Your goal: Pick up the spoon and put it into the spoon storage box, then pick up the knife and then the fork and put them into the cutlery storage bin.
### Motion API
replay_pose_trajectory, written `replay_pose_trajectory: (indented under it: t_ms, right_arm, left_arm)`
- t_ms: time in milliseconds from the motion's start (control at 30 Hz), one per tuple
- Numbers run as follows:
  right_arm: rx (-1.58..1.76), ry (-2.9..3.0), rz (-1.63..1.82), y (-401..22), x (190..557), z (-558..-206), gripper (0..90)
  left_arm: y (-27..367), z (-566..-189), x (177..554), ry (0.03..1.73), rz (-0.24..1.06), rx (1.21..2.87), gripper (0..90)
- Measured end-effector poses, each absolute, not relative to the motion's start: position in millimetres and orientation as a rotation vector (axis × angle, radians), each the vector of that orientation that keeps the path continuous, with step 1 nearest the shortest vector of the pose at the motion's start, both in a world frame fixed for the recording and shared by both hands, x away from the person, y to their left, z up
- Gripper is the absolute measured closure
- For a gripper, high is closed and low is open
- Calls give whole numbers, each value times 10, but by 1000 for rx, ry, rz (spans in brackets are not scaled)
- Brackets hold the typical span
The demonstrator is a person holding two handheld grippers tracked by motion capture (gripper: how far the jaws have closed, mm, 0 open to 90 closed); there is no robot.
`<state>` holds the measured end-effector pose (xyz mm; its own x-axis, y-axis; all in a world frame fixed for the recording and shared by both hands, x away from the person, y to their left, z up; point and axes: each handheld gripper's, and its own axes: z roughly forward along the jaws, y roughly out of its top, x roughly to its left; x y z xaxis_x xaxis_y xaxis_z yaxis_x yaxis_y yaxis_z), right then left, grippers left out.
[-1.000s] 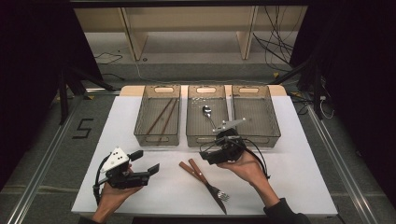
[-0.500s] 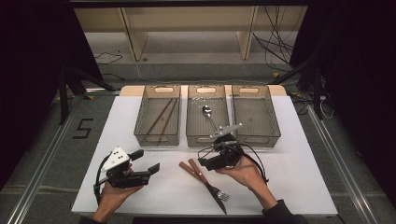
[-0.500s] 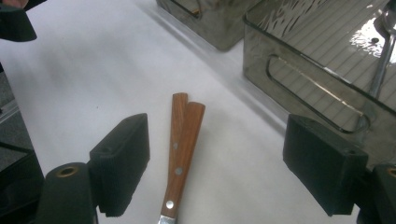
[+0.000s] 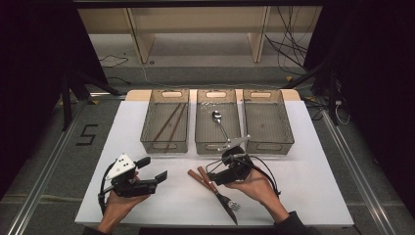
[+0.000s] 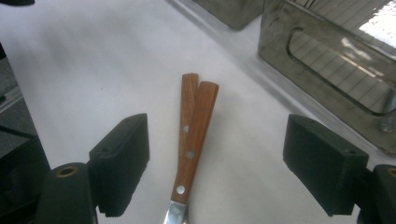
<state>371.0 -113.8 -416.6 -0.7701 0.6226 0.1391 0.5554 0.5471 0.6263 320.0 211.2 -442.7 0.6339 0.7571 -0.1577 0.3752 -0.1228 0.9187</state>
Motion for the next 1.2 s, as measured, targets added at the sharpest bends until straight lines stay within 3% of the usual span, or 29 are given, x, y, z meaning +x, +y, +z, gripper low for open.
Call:
replay_pose_trajectory:
  t_ms: [700, 1200]
  right_arm:
    - [1004, 2770, 913, -1003, 3634, -4440, 249]
    - [1019, 2812, 856, -973, 3637, -4545, 386]
  left_arm:
    - [2122, -4425, 3189, 923, 423, 1731, 159]
    - [2095, -4425, 3198, 920, 425, 1741, 159]
